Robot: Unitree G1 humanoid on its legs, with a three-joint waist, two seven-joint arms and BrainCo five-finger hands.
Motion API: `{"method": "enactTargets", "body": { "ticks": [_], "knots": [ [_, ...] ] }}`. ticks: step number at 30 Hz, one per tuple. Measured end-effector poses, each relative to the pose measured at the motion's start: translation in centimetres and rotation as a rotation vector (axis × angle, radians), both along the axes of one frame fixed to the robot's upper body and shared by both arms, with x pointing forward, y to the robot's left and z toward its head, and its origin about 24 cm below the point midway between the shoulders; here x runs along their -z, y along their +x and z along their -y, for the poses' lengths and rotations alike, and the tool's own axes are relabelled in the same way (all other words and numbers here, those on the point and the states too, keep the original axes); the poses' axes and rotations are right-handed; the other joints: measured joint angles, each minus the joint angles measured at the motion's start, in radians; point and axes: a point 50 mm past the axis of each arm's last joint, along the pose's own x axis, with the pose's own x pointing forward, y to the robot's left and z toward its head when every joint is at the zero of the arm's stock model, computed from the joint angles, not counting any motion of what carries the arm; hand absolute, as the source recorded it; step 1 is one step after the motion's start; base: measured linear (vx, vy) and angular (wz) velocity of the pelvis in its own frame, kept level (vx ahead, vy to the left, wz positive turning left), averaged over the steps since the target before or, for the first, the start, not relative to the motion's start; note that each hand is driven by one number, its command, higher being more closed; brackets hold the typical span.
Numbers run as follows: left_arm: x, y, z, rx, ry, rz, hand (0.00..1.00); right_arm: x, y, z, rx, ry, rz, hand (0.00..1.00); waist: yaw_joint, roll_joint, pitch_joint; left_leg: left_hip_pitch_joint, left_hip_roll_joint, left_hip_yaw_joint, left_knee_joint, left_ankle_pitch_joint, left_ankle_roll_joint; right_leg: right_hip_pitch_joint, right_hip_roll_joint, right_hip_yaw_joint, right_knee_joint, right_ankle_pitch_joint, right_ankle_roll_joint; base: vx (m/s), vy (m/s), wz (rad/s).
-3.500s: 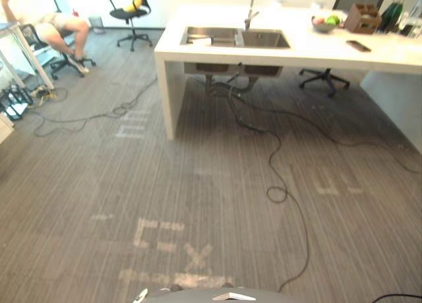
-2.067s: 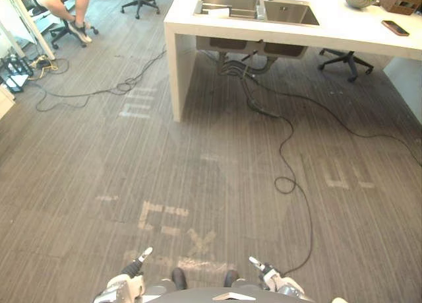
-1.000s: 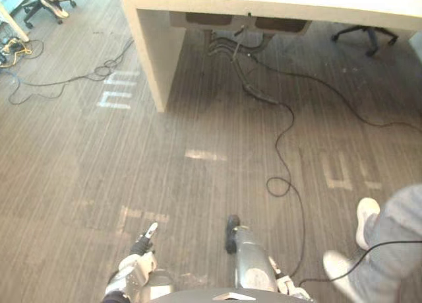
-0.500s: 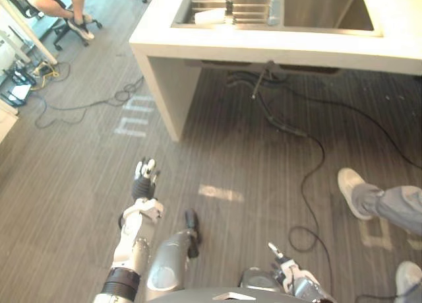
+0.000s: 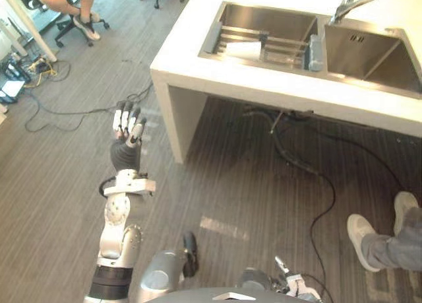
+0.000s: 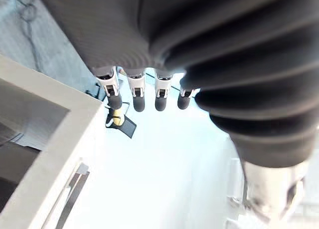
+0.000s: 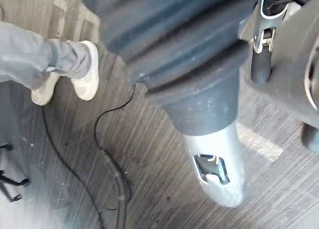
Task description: Walk over to the sink, pick up the cup, carry it to the dishwasher, place the cup inside the dishwasher, then close the dishwasher door
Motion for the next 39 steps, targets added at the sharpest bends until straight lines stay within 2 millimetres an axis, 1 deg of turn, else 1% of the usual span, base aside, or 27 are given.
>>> {"method": "enactTargets", "body": {
  "ticks": [1,2,3,4,5,6,7,8,9,10,11,12,13,14,15,17,19,20,21,27,31,34,35,36,37,38,39],
  "knots": [
    [0.0,0.0,0.0,-0.003,0.008,0.001,0.0,-0.1,0.0,0.3,0.004,-0.007,0.001,0.0,-0.006,0.007,-0.002,0.037,0.004,-0.005,-0.025,-0.001,-0.003,-0.029,-0.005,-0.047,-0.02,-0.046,-0.034,0.28,0.032,0.07],
    [-0.1,0.0,-0.1,-0.002,0.01,0.007,0.0,-0.1,-0.1,0.3,0.004,-0.006,0.0,0.0,-0.02,0.015,-0.009,0.073,0.011,-0.026,-0.048,-0.003,-0.021,-0.056,-0.001,-0.106,-0.13,-0.091,-0.063,0.28,0.008,0.22],
    [-0.4,0.1,0.0,0.006,0.017,0.016,0.0,0.0,-0.2,0.1,0.006,-0.003,-0.004,0.0,-0.029,0.019,-0.011,0.087,0.02,-0.038,-0.056,-0.007,-0.025,-0.079,0.009,-0.124,-0.246,-0.102,-0.067,0.26,-0.045,0.38],
    [-0.6,0.3,0.2,0.028,0.028,0.027,0.0,0.1,-0.4,0.1,0.007,0.001,-0.01,0.0,-0.036,0.026,-0.015,0.087,0.035,-0.057,-0.049,-0.017,-0.033,-0.105,0.028,-0.112,-0.391,-0.092,-0.067,0.33,-0.135,0.65],
    [-1.2,0.6,0.6,0.062,0.055,0.049,0.0,0.4,-1.2,-0.4,0.03,0.016,-0.027,0.0,-0.045,0.046,-0.008,0.081,0.074,-0.088,-0.001,-0.048,-0.052,-0.115,0.068,-0.065,-0.615,-0.016,-0.056,0.34,-0.17,0.66],
    [-1.2,0.8,0.6,0.07,0.065,0.052,0.0,0.5,-1.7,-0.6,0.041,0.023,-0.037,0.0,-0.047,0.051,-0.006,0.083,0.089,-0.104,0.024,-0.063,-0.063,-0.114,0.081,-0.054,-0.672,0.02,-0.052,0.3,-0.193,0.73],
    [-1.1,1.0,0.5,0.072,0.084,0.047,0.0,0.8,-2.5,-1.0,0.05,0.037,-0.058,0.0,-0.049,0.052,-0.006,0.093,0.11,-0.119,0.059,-0.084,-0.072,-0.106,0.09,-0.044,-0.719,0.073,-0.048,0.3,-0.285,0.59],
    [-0.9,1.0,0.1,0.07,0.094,0.039,0.0,1.2,-3.8,-2.0,0.047,0.07,-0.097,0.0,-0.049,0.045,-0.009,0.116,0.127,-0.119,0.08,-0.104,-0.092,-0.09,0.096,-0.038,-0.735,0.153,-0.049,0.4,-0.42,0.78],
    [-1.1,0.9,-0.3,0.068,0.095,0.05,0.0,1.9,-5.8,-3.9,0.054,0.133,-0.162,0.0,-0.045,-0.019,-0.046,0.142,0.115,-0.139,0.086,-0.14,-0.132,-0.064,0.103,-0.037,-0.76,0.312,-0.084,0.42,-0.47,0.63],
    [-1.3,0.8,-0.5,0.063,0.1,0.061,0.0,2.0,-6.5,-4.5,0.055,0.151,-0.182,0.0,-0.037,-0.041,-0.064,0.144,0.107,-0.145,0.092,-0.155,-0.149,-0.053,0.098,-0.057,-0.768,0.262,-0.089,0.38,-0.422,0.23],
    [-1.2,0.5,-0.3,0.053,0.067,0.074,0.0,2.0,-6.4,-4.1,0.044,0.141,-0.189,0.0,-0.026,-0.021,-0.073,0.141,0.143,-0.156,0.122,-0.181,-0.174,-0.033,0.132,-0.066,-0.794,0.234,-0.073,0.25,-0.291,-0.2],
    [-1.1,0.3,0.3,0.066,0.046,0.073,0.0,1.9,-6.1,-3.3,0.023,0.112,-0.179,0.0,-0.026,0.031,-0.078,0.121,0.189,-0.166,0.14,-0.198,-0.185,-0.032,0.181,-0.076,-0.826,0.228,-0.088,0.25,-0.267,-0.32],
    [-1.1,0.3,0.6,0.075,0.04,0.073,0.0,1.7,-5.9,-2.8,0.017,0.1,-0.172,0.0,-0.027,0.052,-0.077,0.119,0.203,-0.167,0.137,-0.199,-0.19,-0.033,0.197,-0.084,-0.835,0.226,-0.094,0.2,-0.201,-0.24],
    [-1.1,0.4,0.9,0.087,0.034,0.064,0.0,1.6,-5.5,-2.0,0.019,0.083,-0.165,0.0,-0.035,0.07,-0.074,0.132,0.221,-0.169,0.101,-0.186,-0.197,-0.031,0.224,-0.086,-0.851,0.227,-0.104,0.26,-0.214,-0.25],
    [-1.2,0.4,1.0,0.09,0.029,0.067,0.0,1.5,-5.5,-1.7,0.022,0.078,-0.161,0.0,-0.042,0.089,-0.078,0.169,0.231,-0.166,0.052,-0.167,-0.207,-0.018,0.244,-0.084,-0.86,0.223,-0.112,0.21,-0.157,-0.22],
    [-1.8,0.6,1.3,0.099,0.024,0.092,0.0,1.5,-5.5,-1.6,0.037,0.088,-0.158,0.0,-0.048,0.094,-0.08,0.213,0.244,-0.165,0.0,-0.15,-0.207,0.003,0.267,-0.085,-0.869,0.214,-0.122,0.15,-0.101,-0.17],
    [-2.6,0.6,1.7,0.111,0.026,0.129,0.0,1.4,-5.3,-1.7,0.029,0.098,-0.131,0.0,-0.048,0.1,-0.084,0.224,0.249,-0.159,-0.024,-0.146,-0.213,0.002,0.276,-0.085,-0.877,0.211,-0.122,0.09,-0.052,-0.11],
    [-2.8,0.6,1.7,0.106,0.034,0.133,0.0,1.4,-5.2,-1.6,0.026,0.084,-0.119,0.0,-0.049,0.098,-0.083,0.223,0.248,-0.157,-0.026,-0.145,-0.213,0.002,0.276,-0.085,-0.882,0.212,-0.12,0.05,-0.014,-0.04],
    [-2.8,0.3,1.4,0.05,0.071,0.158,0.0,1.3,-5.1,-2.6,-0.008,0.192,-0.02,0.0,-0.076,0.074,-0.098,0.216,0.195,-0.141,-0.058,-0.127,-0.194,0.063,0.256,-0.085,-1.07,0.335,-0.096,0.0,0.0,0.0],
    [-2.6,0.3,1.4,0.046,0.065,0.15,0.0,1.2,-5.1,-2.5,-0.012,0.188,-0.021,0.0,-0.081,0.077,-0.1,0.223,0.195,-0.138,-0.058,-0.126,-0.194,0.064,0.256,-0.082,-1.067,0.335,-0.096,0.0,0.0,-0.02],
    [-2.0,0.7,1.8,0.076,0.019,0.078,0.0,1.2,-5.3,-2.4,-0.031,0.178,-0.032,0.0,-0.089,0.079,-0.1,0.246,0.186,-0.134,-0.06,-0.123,-0.189,0.065,0.24,-0.069,-1.023,0.317,-0.089,-0.01,0.002,-0.01],
    [-1.0,1.2,2.3,0.123,-0.037,-0.02,0.0,1.3,-5.9,-2.2,-0.018,0.172,-0.041,0.0,-0.107,0.077,-0.1,0.281,0.173,-0.153,-0.08,-0.132,-0.189,0.06,0.203,-0.085,-0.913,0.248,-0.078,-0.06,-0.009,0.27],
    [-0.4,1.5,2.5,0.139,-0.057,-0.064,0.0,1.3,-6.1,-2.1,-0.009,0.166,-0.043,0.0,-0.11,0.069,-0.107,0.294,0.165,-0.165,-0.093,-0.139,-0.187,0.037,0.179,-0.088,-0.836,0.196,-0.083,-0.05,-0.027,0.33],
    [0.0,1.6,2.5,0.143,-0.074,-0.093,0.0,1.3,-6.2,-2.1,-0.005,0.161,-0.041,0.0,-0.112,0.068,-0.107,0.295,0.164,-0.164,-0.09,-0.143,-0.188,0.013,0.158,-0.089,-0.768,0.155,-0.088,-0.03,-0.063,0.27],
    [0.2,1.8,2.5,0.14,-0.081,-0.119,0.0,1.3,-6.2,-2.2,0.004,0.159,-0.037,0.0,-0.114,0.059,-0.112,0.294,0.164,-0.161,-0.085,-0.148,-0.191,-0.015,0.139,-0.091,-0.697,0.11,-0.097,0.0,-0.122,0.28],
    [0.6,2.1,2.5,0.135,-0.103,-0.15,0.0,1.3,-6.1,-2.4,0.007,0.158,-0.037,0.0,-0.119,0.045,-0.119,0.275,0.171,-0.16,-0.055,-0.163,-0.195,-0.047,0.122,-0.093,-0.612,0.052,-0.101,0.04,-0.209,0.41],
    [0.7,2.4,2.3,0.117,-0.119,-0.17,0.0,1.3,-6.2,-2.2,0.009,0.145,-0.047,0.0,-0.132,0.045,-0.123,0.247,0.192,-0.156,-0.002,-0.189,-0.178,-0.067,0.121,-0.103,-0.54,-0.004,-0.108,0.07,-0.224,0.39]
  ]
}}
